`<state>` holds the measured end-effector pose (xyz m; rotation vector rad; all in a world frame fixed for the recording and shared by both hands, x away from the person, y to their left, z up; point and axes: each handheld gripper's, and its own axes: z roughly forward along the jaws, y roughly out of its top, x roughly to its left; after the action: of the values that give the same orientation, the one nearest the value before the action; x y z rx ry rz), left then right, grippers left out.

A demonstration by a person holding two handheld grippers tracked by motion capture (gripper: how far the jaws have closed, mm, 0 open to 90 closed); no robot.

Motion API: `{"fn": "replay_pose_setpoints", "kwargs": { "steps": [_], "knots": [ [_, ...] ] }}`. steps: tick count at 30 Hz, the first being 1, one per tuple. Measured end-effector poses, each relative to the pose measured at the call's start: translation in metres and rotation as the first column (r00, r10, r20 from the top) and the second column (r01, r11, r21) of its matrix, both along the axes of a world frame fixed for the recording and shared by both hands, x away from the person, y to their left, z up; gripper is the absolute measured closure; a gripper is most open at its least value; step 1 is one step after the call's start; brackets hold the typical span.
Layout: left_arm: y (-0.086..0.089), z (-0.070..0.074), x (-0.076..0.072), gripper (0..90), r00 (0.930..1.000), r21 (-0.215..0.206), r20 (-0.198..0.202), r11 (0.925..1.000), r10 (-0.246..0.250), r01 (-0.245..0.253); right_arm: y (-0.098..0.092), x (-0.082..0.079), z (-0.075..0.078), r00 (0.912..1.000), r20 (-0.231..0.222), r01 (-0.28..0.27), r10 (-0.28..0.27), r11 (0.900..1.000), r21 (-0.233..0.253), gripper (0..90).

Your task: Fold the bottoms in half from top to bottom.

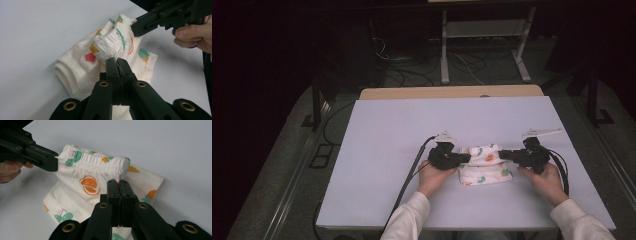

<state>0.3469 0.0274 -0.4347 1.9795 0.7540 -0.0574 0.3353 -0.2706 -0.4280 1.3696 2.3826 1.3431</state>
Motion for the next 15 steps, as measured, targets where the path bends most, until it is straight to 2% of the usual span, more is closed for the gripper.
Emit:
{"fn": "replay_pose_setpoints", "kwargs": {
  "steps": [3,7,15],
  "knots": [
    [-0.001,-0.0025,-0.0011,88.6,0.9999,0.012,0.0,0.9998,-0.013,0.013,-0.0003,-0.0014,-0.0007,1.0,-0.005,-0.002,0.002,1.0,-0.004,86.7],
    [-0.0023,-0.0054,-0.0026,88.6,0.9995,0.025,0.0,0.9992,-0.032,0.032,-0.0002,-0.0026,-0.0058,0.9993,-0.035,-0.01,0.01,1.0,-0.013,86.1],
    [-0.0049,-0.0077,-0.0055,88.6,0.9987,0.031,-0.005,0.9982,-0.052,0.052,-0.0019,-0.0057,-0.0066,0.9983,-0.057,-0.008,0.007,1.0,-0.01,85.3]
  ]
}}
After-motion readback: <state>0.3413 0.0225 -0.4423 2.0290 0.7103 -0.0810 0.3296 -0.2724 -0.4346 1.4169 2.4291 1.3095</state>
